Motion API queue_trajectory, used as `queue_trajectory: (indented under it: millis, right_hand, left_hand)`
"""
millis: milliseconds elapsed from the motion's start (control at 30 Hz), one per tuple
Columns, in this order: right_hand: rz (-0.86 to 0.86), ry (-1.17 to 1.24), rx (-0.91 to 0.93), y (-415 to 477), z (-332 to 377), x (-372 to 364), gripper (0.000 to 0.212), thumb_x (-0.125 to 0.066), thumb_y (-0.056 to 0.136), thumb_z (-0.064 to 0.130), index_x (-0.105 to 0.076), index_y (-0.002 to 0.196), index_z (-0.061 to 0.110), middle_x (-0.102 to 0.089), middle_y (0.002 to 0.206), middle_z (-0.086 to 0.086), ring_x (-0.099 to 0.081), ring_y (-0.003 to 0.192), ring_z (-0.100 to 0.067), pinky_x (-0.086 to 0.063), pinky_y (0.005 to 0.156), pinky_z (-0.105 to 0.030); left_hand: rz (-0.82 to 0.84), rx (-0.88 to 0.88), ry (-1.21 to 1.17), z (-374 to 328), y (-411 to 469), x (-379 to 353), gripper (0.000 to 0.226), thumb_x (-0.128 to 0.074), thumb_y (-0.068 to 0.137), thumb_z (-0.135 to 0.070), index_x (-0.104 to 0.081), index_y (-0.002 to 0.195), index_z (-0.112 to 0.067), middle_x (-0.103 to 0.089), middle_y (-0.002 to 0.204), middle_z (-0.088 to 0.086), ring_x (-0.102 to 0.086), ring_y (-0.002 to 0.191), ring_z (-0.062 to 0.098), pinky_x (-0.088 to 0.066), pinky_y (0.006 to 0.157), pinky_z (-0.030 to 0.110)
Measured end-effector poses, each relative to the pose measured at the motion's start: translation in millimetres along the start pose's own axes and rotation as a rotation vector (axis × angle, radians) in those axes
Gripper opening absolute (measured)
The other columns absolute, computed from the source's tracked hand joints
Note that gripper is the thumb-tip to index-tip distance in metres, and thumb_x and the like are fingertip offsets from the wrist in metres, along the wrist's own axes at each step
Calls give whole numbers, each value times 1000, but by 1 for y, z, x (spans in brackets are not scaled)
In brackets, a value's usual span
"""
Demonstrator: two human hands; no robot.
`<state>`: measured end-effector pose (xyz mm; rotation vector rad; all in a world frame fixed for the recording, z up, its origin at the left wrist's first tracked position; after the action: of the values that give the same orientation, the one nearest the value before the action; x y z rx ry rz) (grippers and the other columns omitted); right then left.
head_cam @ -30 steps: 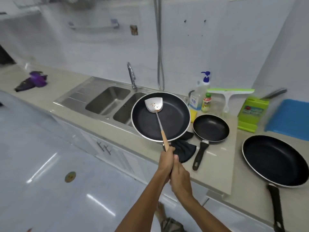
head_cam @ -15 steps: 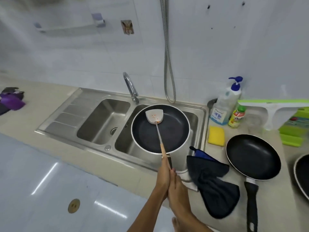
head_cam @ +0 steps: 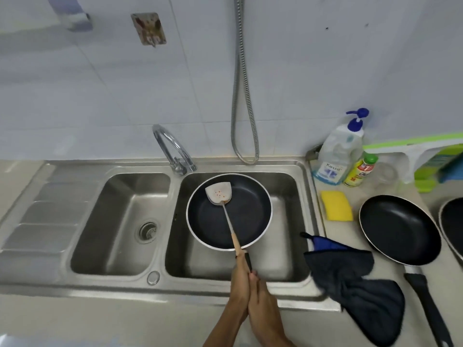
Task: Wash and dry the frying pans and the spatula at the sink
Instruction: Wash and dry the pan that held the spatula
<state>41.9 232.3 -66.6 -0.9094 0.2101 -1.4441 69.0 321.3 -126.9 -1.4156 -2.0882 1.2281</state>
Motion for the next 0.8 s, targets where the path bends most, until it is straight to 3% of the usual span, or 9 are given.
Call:
queue_trajectory:
  millis: [100,267,400,633,700,800]
  right_hand:
    - [-59,14,-39,1,18,-27,63,-20,97,63,-44,149,36,-59,145,3,-55,132,-25,-43,101,-31]
    - [-121,29,-79,-1,29,-63,83,-9,82,75,-45,148,39,-67,133,-3,-61,122,-28,-47,97,-35]
    - [-165,35,-85,-5,38,-73,85,-9,79,77,-47,146,39,-67,133,-2,-61,123,-29,-47,97,-35]
    - [-173,-13,-108,3,31,-77,101,2,67,96,-55,128,39,-74,113,0,-68,105,-25,-53,91,-37]
    - [-148,-67,-100,7,29,-77,95,2,63,100,-52,109,36,-74,102,2,-70,96,-22,-55,86,-39]
    - [-119,-145,-62,9,42,-72,70,-7,75,89,-42,93,30,-70,96,4,-69,90,-18,-55,84,-40]
  left_hand:
    - [47,26,79,-18,17,21,43,-56,94,-58,-52,78,-17,-49,63,-1,-46,57,11,-44,64,31]
    - [91,49,148,-28,43,51,49,-56,88,-65,-62,88,-17,-51,68,2,-51,65,14,-47,76,35]
    - [134,65,183,-32,49,58,58,-62,73,-73,-58,88,-17,-50,69,3,-49,59,13,-45,70,34]
    - [164,102,190,-40,40,57,42,-55,93,-62,-58,88,-21,-45,64,2,-45,55,12,-43,63,31]
    - [168,83,221,-41,41,60,47,-55,93,-63,-55,88,-16,-43,63,2,-43,53,13,-42,60,31]
    - [165,50,303,-44,45,66,60,-55,82,-74,-45,74,-15,-42,60,2,-44,52,15,-44,61,33]
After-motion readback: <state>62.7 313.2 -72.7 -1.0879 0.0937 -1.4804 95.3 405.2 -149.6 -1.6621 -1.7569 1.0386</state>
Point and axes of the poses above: each hand's wrist, its own y-axis towards the middle knuckle, its own x-axis out of the back of the hand, z = x × y, the point moved 10 cm from there along y, towards the middle knuckle
